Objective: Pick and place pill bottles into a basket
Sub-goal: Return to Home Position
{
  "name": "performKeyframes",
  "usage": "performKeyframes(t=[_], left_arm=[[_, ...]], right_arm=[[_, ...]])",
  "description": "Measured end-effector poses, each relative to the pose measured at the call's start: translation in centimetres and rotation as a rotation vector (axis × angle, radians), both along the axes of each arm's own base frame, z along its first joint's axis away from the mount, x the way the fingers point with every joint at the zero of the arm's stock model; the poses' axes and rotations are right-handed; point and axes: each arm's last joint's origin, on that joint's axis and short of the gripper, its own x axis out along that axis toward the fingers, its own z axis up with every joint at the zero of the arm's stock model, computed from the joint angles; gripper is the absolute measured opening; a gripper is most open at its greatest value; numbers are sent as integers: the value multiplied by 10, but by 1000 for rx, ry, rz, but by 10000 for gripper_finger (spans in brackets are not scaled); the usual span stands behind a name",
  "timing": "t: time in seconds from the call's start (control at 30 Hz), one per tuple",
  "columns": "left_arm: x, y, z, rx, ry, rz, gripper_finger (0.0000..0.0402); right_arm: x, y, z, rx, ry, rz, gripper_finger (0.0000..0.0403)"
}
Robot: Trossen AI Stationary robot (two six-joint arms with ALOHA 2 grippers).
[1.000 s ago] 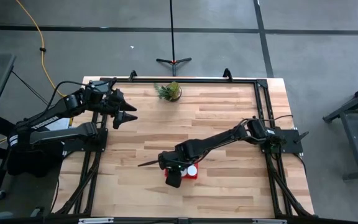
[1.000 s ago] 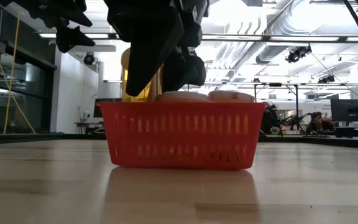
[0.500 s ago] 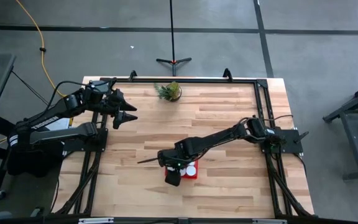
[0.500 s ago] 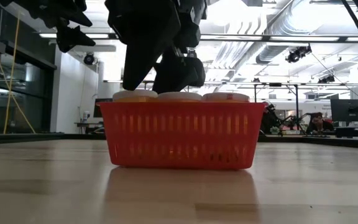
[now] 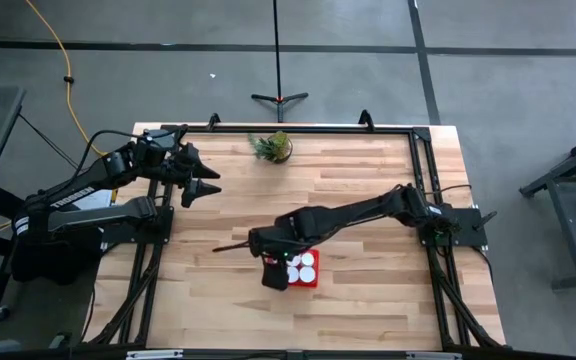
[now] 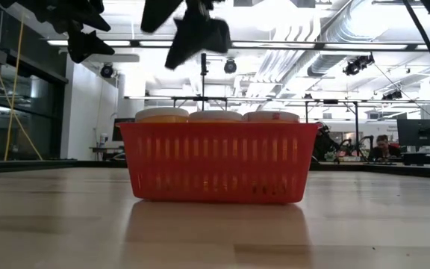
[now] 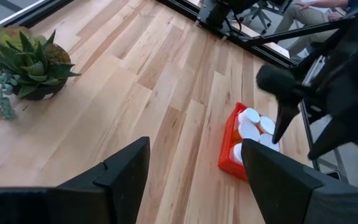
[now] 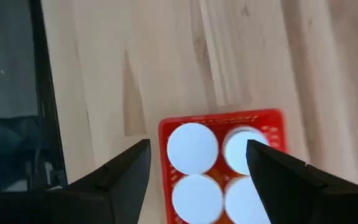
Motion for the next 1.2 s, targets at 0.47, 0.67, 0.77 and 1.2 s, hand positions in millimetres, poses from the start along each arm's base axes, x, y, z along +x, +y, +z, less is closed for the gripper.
performKeyframes(t=[0.47, 0.67, 0.77, 1.2], left_arm=[[-7, -5, 7, 14, -71, -38, 287], [-29, -17, 22, 35, -229, -11, 287], [-45, -26, 28, 28, -303, 0, 287], [-76, -44, 33, -22, -442, -31, 287]], right_arm=[[-1, -43, 75, -93, -299, 58, 255], [-5, -67, 87, -122, -324, 25, 255], [-8, -73, 95, -128, -344, 21, 255], [-42, -86, 140, -223, -425, -27, 255]])
